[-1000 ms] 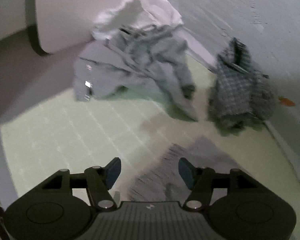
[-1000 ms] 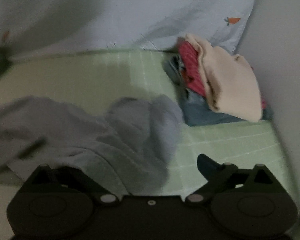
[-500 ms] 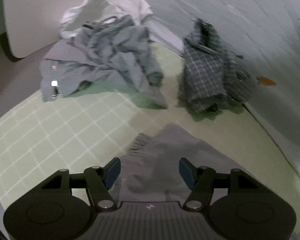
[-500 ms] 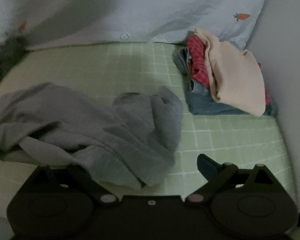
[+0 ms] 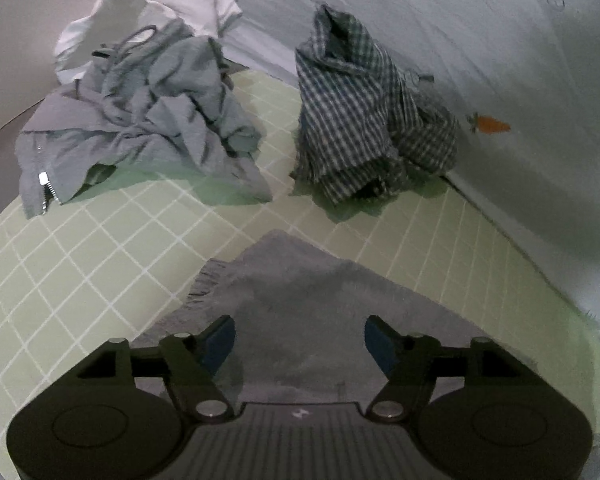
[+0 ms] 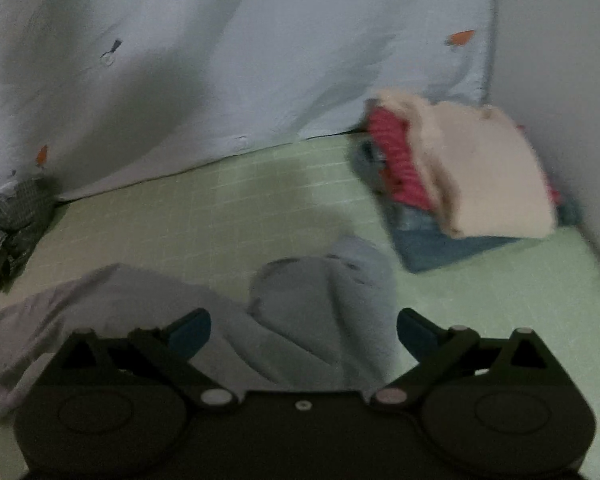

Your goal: Fold clothes

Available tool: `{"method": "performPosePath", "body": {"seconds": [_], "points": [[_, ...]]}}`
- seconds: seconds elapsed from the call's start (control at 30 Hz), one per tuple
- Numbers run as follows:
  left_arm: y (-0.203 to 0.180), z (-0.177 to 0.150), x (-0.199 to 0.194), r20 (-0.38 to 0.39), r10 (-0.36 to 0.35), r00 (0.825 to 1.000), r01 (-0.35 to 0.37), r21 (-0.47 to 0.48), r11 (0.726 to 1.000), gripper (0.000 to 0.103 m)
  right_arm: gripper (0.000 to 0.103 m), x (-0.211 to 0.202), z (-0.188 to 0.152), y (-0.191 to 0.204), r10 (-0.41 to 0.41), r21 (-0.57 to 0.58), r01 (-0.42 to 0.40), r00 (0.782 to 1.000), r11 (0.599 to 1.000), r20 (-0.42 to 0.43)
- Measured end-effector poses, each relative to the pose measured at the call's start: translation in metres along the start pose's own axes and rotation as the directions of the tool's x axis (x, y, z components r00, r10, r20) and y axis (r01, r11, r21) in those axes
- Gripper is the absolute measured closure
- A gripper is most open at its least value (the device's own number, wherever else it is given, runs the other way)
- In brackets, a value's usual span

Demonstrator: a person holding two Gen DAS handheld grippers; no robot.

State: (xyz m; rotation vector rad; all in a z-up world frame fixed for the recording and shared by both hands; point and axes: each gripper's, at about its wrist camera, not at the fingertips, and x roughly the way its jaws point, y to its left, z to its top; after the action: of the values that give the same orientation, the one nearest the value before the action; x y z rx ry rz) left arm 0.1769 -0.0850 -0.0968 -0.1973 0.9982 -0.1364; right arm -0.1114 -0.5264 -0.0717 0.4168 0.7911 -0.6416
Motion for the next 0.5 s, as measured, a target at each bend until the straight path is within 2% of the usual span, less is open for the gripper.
{"method": "performPosePath", "body": {"seconds": [0.1, 0.27, 0.5], "points": [[-0.003, 0.004, 0.012, -0.008, 0.014, 1.000, -0.014, 0.033, 0.999, 0.017, 0.002, 0.040, 0.005, 0.014, 0.016, -0.017, -0.016, 0.999, 1.000, -0.038], [-0.010, 0.015, 0.035, -0.019, 0.043, 0.999, -0.041, 0.080, 0.996, 0.006, 0.001, 0.097, 0.011, 0.022, -0.048, -0.019, 0.046, 0.992, 0.999, -0.117], [-0.020, 0.023, 0.071, -0.058, 0.087, 0.995, -0.077, 0.155, 0.985, 0.000, 0.001, 0.126, 0.010, 0.018, -0.086, 0.001, 0.088, 0.980, 0.996, -0.177]]}}
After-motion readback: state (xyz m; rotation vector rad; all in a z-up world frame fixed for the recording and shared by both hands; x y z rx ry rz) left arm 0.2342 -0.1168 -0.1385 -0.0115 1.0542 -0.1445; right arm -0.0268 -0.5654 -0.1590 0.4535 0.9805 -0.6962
